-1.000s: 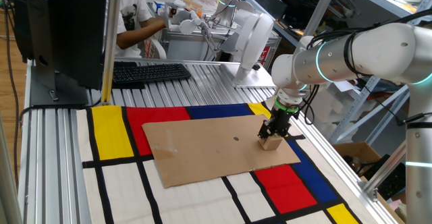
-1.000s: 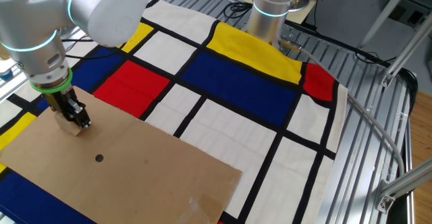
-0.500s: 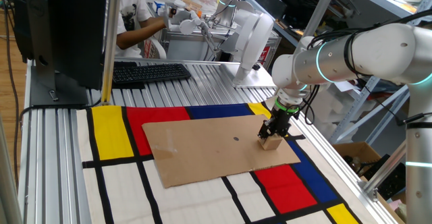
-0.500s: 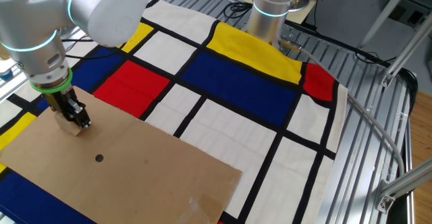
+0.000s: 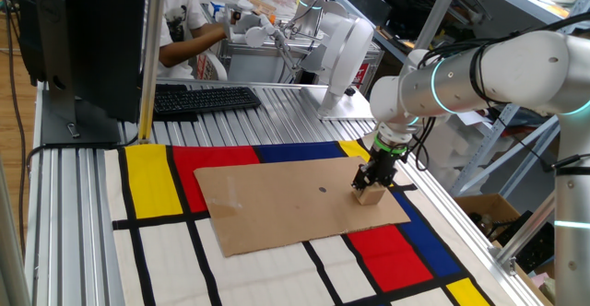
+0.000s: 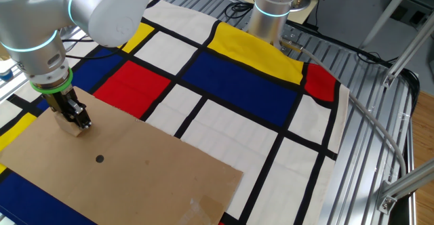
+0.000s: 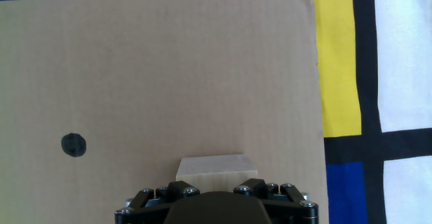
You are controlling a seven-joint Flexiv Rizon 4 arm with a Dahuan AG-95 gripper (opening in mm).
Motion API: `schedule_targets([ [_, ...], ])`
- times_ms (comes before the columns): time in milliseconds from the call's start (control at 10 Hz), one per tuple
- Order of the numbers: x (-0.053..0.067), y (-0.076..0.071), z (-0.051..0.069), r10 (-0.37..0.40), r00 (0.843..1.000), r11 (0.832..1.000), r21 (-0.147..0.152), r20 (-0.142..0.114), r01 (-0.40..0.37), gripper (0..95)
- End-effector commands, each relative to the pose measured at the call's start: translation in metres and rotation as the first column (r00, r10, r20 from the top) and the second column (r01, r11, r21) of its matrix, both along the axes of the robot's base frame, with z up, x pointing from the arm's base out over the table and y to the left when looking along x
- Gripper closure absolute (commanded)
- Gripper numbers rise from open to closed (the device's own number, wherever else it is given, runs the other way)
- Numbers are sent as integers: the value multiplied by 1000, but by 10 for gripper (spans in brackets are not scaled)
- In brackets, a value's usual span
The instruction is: Hold a small block with the gripper and sweep it from left to right on the table
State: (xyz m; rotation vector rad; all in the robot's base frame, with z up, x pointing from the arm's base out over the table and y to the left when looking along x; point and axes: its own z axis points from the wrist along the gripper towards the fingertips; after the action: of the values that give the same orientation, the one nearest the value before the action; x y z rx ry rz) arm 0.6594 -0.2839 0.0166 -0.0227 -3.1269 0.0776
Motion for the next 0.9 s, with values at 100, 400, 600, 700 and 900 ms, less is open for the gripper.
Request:
schedule_targets([
  [100,0,0,0,1,1000,1000,-3,-1,-1,950],
  [400,0,0,-1,0,1000,1000,-3,0,0,950],
  [600,0,0,-1,-1,1000,1000,0,0,1,950],
  [700,0,0,-1,-2,1000,1000,2,1,2,950],
  [900,0,0,-2,-2,1000,1000,3,2,2,950],
])
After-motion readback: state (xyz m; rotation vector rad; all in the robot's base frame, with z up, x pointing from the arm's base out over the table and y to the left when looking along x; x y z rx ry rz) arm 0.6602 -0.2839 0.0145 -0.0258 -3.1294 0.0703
